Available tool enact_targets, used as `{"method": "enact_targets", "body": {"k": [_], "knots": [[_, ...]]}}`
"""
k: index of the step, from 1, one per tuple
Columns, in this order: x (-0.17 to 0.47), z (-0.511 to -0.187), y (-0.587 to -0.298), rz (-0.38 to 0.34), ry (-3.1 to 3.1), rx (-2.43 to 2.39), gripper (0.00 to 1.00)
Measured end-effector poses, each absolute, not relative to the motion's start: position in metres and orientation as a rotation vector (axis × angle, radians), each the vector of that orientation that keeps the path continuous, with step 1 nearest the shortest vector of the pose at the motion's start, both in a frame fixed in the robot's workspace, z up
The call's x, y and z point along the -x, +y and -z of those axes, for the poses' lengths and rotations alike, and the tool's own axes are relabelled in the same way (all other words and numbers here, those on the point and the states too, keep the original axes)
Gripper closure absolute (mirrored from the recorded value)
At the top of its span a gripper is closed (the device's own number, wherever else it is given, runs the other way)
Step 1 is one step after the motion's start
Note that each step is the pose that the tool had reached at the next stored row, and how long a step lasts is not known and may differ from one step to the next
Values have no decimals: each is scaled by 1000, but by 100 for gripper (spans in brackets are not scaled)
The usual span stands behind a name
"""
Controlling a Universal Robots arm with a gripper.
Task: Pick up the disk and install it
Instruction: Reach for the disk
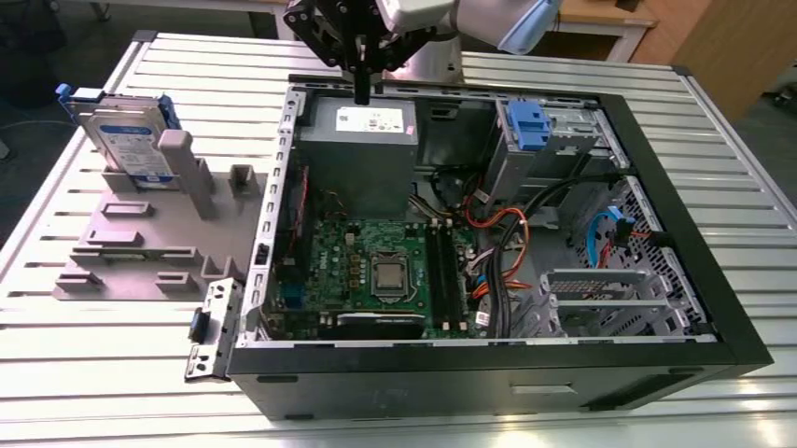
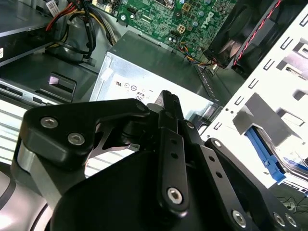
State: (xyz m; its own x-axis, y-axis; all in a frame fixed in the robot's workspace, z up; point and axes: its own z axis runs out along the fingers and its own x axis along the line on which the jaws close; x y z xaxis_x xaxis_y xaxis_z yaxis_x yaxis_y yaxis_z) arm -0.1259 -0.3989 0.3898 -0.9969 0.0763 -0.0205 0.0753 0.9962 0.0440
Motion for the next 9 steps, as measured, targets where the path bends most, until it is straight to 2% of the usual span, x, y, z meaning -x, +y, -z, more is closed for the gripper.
{"method": "enact_targets", "body": {"k": [9], "knots": [[128, -390, -399, -67, 3116, -118, 89]]}}
